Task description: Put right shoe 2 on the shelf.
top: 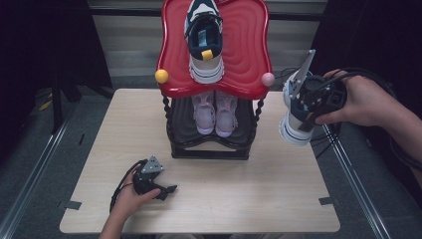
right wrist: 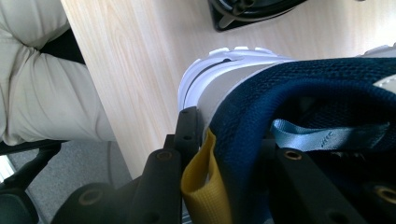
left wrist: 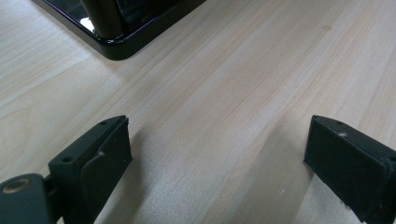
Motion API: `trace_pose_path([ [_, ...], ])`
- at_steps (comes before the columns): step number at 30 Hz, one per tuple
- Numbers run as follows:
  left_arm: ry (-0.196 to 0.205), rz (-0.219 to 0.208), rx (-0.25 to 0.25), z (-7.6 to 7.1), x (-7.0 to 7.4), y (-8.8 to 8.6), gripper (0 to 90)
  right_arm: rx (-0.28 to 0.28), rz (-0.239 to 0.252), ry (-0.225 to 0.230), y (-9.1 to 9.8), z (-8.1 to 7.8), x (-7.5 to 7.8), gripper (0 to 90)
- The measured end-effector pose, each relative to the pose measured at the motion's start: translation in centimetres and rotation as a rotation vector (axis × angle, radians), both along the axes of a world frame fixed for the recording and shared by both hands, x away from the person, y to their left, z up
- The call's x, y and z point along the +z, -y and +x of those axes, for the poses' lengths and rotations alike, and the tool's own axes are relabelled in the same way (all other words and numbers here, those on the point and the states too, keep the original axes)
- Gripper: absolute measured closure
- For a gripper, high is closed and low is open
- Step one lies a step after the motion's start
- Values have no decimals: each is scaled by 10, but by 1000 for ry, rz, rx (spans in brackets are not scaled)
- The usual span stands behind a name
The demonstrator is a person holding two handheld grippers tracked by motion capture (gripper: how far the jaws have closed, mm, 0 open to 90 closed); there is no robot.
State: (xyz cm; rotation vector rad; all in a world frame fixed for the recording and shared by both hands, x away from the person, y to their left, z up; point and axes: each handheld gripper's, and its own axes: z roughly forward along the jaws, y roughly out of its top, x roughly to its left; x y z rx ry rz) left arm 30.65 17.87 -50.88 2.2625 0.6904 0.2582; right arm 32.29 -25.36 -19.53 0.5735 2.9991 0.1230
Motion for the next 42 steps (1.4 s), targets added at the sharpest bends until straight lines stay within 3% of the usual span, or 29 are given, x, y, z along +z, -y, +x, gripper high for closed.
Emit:
trace_pose_path([
  [28, 3, 2, -3, 0, 0, 0, 66, 20, -18, 106, -9, 12, 77, 717],
  [42, 2, 0, 0, 0, 0, 0, 66, 32, -24, 142, -18, 22, 103, 717],
])
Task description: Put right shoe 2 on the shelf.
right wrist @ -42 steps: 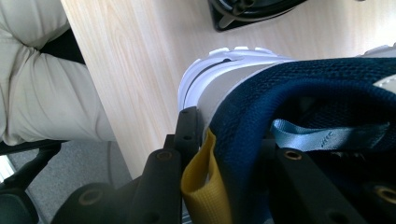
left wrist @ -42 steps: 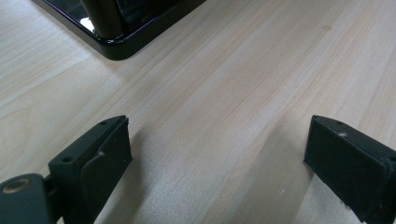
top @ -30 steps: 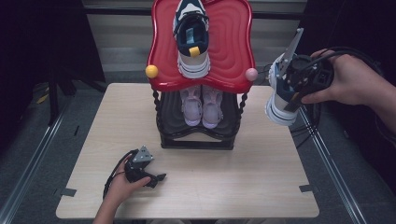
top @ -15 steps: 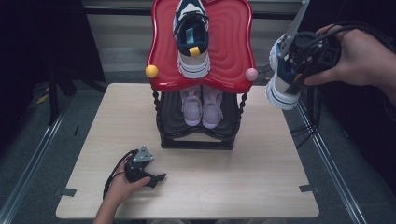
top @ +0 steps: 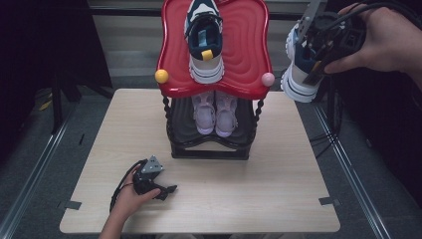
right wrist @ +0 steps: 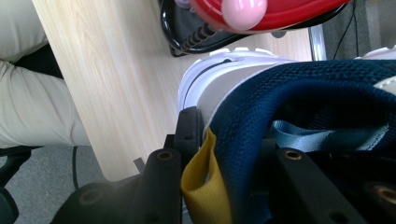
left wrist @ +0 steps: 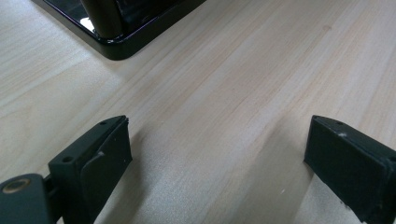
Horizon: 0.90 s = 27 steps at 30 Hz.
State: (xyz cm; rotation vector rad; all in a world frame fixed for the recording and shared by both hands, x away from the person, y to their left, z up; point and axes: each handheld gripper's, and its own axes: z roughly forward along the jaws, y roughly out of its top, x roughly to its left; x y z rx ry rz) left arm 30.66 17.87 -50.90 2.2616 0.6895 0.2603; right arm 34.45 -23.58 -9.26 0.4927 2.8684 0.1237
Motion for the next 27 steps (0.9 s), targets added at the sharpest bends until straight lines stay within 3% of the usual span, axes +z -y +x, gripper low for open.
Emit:
trace_pose_path([
  [15, -8, -3, -1, 0, 0, 0, 66, 54, -16, 54, -30, 11, 21, 718],
  [27, 0, 1, -2, 0, 0, 0, 65, 89, -13, 88, -59, 26, 27, 717],
])
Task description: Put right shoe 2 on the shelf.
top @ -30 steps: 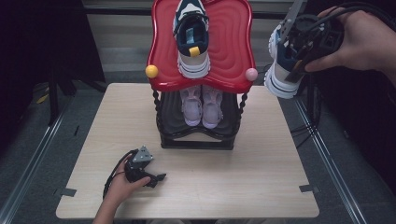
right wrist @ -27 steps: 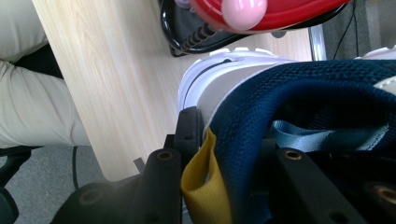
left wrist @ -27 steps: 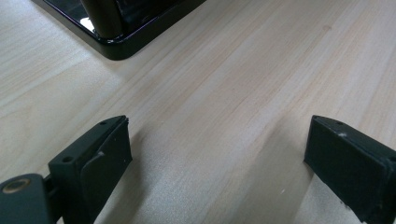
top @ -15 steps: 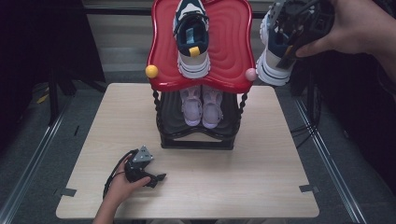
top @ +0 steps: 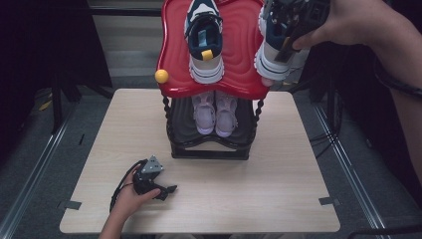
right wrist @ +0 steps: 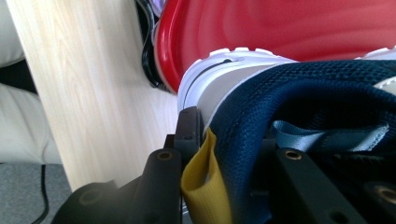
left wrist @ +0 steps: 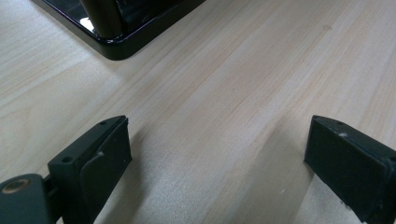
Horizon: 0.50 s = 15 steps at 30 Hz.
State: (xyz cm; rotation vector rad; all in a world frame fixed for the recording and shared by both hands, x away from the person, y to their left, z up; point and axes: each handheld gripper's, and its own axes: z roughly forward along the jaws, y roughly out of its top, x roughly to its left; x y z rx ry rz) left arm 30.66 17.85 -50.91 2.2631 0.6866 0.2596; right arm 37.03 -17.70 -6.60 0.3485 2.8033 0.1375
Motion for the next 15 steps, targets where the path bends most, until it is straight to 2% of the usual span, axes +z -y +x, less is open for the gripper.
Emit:
trace_pose_path([
  [15, -1, 1, 1, 0, 0, 0, 64, 58, -25, 30, -35, 17, -8, 720],
])
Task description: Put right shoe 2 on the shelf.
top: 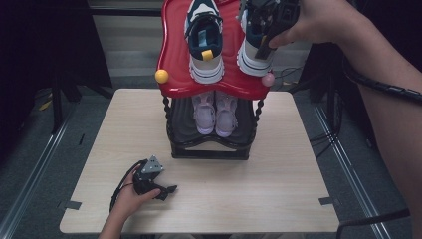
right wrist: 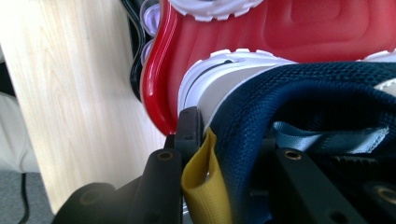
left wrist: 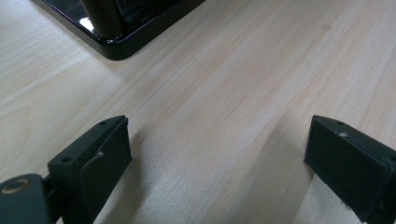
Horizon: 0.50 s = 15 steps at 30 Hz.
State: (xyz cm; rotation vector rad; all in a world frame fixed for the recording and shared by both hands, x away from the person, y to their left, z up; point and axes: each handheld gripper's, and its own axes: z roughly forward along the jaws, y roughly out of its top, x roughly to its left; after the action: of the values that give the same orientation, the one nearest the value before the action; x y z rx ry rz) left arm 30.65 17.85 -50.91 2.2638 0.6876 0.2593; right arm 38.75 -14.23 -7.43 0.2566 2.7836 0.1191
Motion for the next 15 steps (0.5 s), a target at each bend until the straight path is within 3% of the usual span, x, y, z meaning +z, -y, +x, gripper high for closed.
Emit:
trace_pose_path([
  [3, 1, 1, 0, 0, 0, 0, 64, 29, -3, -1, -5, 3, -4, 720],
  [15, 0, 1, -1, 0, 0, 0, 63, 60, -26, -1, -19, 12, -17, 719],
])
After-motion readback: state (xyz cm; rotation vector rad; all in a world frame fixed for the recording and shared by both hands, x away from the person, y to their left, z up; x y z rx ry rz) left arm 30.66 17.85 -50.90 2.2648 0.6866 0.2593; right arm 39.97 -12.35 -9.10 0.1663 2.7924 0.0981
